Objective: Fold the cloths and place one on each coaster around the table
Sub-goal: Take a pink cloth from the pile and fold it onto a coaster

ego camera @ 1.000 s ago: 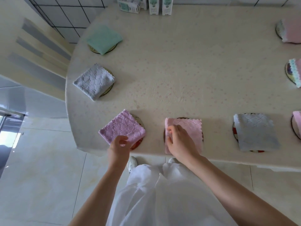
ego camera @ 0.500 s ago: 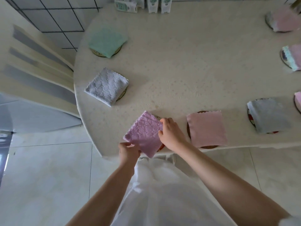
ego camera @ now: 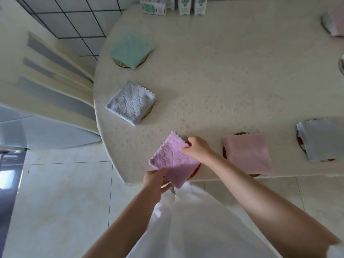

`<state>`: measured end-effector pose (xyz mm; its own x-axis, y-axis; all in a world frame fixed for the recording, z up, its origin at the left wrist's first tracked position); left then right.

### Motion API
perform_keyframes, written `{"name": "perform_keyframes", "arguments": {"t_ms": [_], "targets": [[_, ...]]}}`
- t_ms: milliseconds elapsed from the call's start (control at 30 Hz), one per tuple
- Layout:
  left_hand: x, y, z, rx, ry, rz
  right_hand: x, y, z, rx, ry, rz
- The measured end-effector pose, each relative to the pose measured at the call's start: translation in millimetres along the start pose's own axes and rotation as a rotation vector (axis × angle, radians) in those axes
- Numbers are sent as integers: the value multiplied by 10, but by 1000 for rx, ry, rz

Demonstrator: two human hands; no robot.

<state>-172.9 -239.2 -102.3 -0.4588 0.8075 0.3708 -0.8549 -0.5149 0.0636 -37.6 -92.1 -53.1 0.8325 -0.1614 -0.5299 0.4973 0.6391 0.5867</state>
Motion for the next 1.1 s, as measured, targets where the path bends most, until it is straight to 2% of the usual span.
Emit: {"name": "perform_keyframes", "arguments": {"t_ms": [233,433,500,633,733,900,1100], "targets": [[66,10,43,-41,-18,-20,-143,28,306,-260,45,-395],[356,18,115,-110,-210,71,148,-63,287,-256,-122,-945],[427,-19,100,-147,-215,58,254,-88,258,-194,-194,-1014],[559,-33,-22,-70,-312,-232,530,-116,215,-31,-305,-842],[620,-59,-36,10,-378,-426,636,-99,176,68,-248,-520],[623,-83,-32,48,-414,-508,595,-17,190,175,-129,-210],[645,31,-67,120,-473,-638,556,-18,213,212,-62,-69]]}}
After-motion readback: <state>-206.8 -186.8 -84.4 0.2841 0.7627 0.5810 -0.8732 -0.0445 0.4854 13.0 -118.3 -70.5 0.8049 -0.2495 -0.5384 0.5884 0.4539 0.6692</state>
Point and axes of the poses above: each hand's wrist, its own z-axis away from the middle knuckle, its own y-axis out of the back of the hand, x = y × z, the point moved 7 cm from there along -z, towards the middle knuckle
